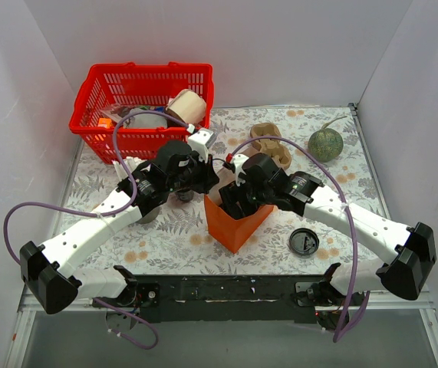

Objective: Pack the takeout coffee

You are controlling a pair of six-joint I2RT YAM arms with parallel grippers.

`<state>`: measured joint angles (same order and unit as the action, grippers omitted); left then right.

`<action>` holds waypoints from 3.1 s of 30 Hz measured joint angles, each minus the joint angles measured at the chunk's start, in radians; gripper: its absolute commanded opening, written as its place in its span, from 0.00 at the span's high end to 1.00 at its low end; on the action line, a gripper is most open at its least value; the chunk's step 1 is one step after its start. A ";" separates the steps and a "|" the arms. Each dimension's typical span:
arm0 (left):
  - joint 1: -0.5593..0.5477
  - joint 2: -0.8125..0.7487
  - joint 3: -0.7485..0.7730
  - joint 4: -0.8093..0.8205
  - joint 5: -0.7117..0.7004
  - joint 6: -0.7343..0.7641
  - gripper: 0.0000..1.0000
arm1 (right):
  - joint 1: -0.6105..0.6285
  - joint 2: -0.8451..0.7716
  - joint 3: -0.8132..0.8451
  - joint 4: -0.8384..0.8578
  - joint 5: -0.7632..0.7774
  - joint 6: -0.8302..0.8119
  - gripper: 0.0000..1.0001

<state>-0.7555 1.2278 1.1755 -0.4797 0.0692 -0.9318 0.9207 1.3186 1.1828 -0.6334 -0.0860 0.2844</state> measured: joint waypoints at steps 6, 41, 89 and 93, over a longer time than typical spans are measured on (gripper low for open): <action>-0.001 0.000 0.000 -0.002 0.000 0.000 1.00 | -0.009 -0.010 0.000 0.001 -0.025 0.000 0.16; -0.013 0.007 0.018 0.014 0.007 0.000 1.00 | -0.050 -0.089 -0.006 0.004 -0.146 -0.063 0.15; -0.005 0.011 0.028 0.016 0.085 -0.029 1.00 | -0.057 -0.060 0.007 0.043 0.175 0.059 0.15; -0.005 0.011 0.026 0.014 0.090 -0.025 1.00 | -0.058 -0.034 0.034 0.026 0.229 0.073 0.14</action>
<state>-0.7609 1.2385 1.2015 -0.4656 0.1589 -0.9565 0.8631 1.2846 1.2167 -0.6079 0.1432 0.3576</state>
